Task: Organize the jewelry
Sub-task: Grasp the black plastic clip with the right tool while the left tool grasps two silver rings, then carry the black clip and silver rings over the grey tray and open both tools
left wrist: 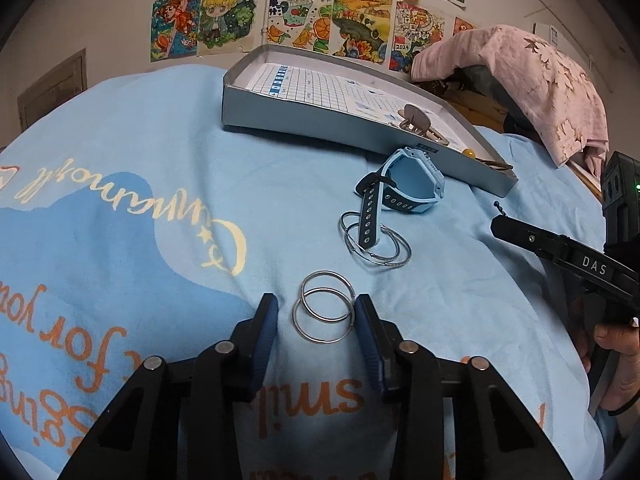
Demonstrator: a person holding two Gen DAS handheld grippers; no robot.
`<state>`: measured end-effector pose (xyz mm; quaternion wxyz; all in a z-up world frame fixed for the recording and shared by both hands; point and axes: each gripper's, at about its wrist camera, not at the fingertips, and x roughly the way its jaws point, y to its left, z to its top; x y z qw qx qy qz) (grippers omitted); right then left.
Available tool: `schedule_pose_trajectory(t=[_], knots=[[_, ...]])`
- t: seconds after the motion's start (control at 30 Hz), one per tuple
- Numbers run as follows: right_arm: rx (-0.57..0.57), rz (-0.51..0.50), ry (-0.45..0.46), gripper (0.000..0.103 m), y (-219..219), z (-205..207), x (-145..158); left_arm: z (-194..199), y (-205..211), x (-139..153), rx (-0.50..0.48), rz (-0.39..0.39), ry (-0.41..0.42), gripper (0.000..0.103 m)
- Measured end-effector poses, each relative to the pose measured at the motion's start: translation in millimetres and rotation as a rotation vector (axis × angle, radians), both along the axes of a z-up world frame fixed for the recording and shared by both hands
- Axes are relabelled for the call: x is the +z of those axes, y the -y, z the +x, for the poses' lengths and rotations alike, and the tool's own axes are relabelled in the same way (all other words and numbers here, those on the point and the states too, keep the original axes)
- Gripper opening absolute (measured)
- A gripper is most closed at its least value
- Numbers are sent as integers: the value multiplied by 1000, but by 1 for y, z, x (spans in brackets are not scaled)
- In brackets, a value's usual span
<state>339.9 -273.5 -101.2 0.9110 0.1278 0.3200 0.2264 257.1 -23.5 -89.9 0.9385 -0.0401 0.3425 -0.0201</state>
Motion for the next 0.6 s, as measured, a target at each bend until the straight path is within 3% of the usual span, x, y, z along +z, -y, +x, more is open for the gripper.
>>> schedule_pose_trajectory(t=[0.23, 0.3, 0.4, 0.6], knots=[[42, 4, 1, 44, -8, 4, 1, 2, 4, -2, -8, 9, -5, 29], [47, 2, -12, 29, -10, 7, -1, 3, 7, -2, -4, 25, -7, 29], [49, 4, -25, 18, -12, 9, -3, 4, 8, -2, -6, 32, -5, 29], [67, -56, -19, 18, -24, 6, -1, 5, 10, -1, -27, 29, -5, 29]])
